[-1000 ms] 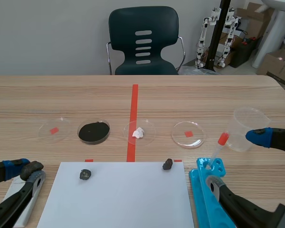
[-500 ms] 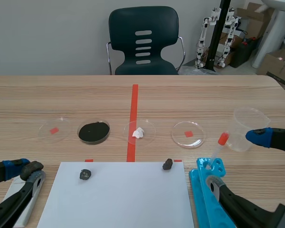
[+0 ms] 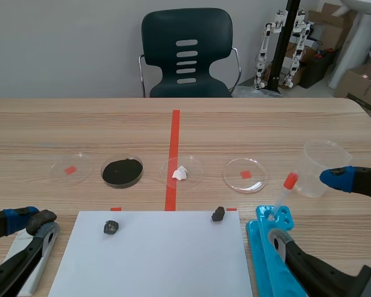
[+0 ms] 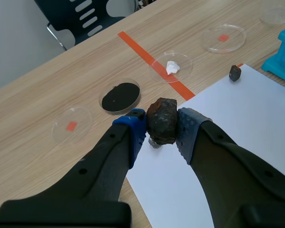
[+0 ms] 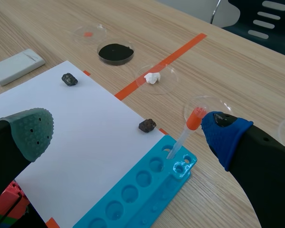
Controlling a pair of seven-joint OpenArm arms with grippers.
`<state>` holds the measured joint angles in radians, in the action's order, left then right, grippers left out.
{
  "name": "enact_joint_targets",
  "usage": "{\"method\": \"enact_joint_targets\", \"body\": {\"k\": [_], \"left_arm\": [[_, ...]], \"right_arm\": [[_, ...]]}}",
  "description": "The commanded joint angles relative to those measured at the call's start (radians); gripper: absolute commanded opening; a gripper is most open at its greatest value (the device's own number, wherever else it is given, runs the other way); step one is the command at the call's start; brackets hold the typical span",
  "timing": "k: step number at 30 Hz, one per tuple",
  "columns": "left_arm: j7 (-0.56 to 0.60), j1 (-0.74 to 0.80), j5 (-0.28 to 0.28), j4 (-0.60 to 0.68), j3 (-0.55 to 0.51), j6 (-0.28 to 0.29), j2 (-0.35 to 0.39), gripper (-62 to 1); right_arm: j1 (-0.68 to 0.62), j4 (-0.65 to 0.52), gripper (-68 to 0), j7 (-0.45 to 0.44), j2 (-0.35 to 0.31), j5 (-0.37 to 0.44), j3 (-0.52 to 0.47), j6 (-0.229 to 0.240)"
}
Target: Rub the mineral on the streak plate below the first streak
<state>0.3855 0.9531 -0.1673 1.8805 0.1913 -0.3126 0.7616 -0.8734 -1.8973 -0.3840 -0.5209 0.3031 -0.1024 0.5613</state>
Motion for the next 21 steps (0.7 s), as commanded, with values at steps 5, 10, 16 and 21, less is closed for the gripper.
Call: {"method": "enact_joint_targets", "body": {"k": [5,10,16,21], "left_arm": [[-0.003,-0.006,-0.038,0.013,0.003,-0.002,-0.016,-53.9],[-0.111,-0.015,-0.117,0.013,0.003,-0.002,-0.016,-53.9],[-0.522,-0.121,-0.235,0.013,0.003,-0.002,-0.018,-53.9],[-0.841,-0.237,-0.260,0.013,0.002,-0.003,-0.054,-53.9]], "right_arm": [[0.009,-0.015,0.4,-0.015,0.000,0.014,0.001,0.000],[0.009,-0.015,0.4,-0.015,0.000,0.014,0.001,0.000],[0.009,-0.015,0.4,-0.015,0.000,0.014,0.001,0.000],[0.009,-0.015,0.4,-0.015,0.000,0.014,0.001,0.000]]}}
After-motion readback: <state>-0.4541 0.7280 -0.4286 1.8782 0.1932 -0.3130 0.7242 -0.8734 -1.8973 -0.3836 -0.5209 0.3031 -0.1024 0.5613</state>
